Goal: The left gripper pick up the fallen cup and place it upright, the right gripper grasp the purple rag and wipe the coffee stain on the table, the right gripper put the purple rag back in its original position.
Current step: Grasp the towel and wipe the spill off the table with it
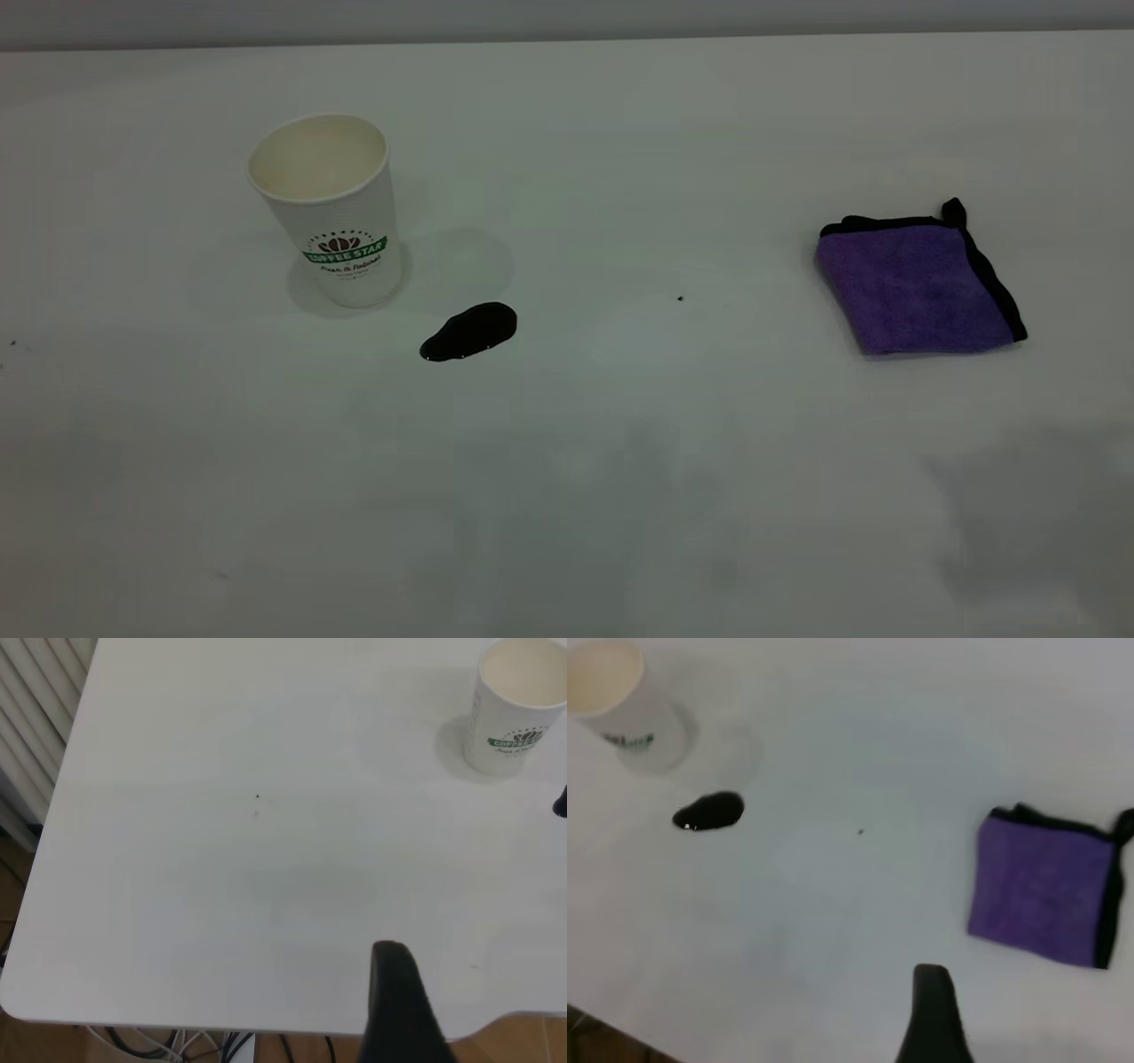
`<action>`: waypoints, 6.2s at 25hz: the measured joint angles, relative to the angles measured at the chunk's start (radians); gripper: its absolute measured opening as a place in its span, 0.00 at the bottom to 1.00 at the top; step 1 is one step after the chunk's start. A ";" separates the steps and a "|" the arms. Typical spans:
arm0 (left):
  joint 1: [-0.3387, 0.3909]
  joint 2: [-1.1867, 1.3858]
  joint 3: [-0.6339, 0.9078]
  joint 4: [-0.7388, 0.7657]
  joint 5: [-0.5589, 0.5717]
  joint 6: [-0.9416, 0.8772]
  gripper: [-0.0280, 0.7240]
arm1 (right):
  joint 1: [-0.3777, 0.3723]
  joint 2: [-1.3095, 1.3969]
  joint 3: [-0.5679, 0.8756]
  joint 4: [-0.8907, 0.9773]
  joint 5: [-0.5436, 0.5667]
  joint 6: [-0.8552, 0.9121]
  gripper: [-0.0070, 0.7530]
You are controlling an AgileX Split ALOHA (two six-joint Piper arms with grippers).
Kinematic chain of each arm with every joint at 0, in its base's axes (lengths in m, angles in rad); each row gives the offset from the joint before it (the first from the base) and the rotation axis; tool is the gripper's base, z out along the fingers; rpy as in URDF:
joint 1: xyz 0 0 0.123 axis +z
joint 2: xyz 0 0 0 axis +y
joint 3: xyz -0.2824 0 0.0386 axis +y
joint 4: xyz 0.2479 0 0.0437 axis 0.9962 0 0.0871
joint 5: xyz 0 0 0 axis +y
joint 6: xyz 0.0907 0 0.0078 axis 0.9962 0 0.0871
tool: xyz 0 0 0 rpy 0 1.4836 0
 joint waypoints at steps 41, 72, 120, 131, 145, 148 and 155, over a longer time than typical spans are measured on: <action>0.000 0.000 0.000 0.000 0.000 -0.003 0.70 | 0.186 1.371 -0.743 -0.641 -0.141 0.570 0.69; 0.000 0.000 0.000 0.000 0.000 -0.003 0.70 | 0.671 1.541 -1.158 -0.555 -0.083 0.591 0.09; 0.000 0.000 0.000 0.000 0.000 -0.003 0.70 | 0.760 1.586 -1.250 -0.837 0.054 0.761 0.10; 0.000 0.000 0.000 0.000 0.000 -0.003 0.70 | 0.794 1.589 -1.250 -0.886 -0.036 0.857 0.10; 0.000 0.000 0.000 0.000 0.000 -0.003 0.70 | 0.893 1.590 -1.250 -0.729 -0.077 0.769 0.10; 0.000 0.000 0.000 0.000 0.000 -0.003 0.70 | 0.922 1.590 -1.250 -0.697 -0.077 0.721 0.10; 0.000 0.000 0.000 0.000 0.000 -0.003 0.70 | 0.985 1.593 -1.250 -0.634 -0.096 0.585 0.10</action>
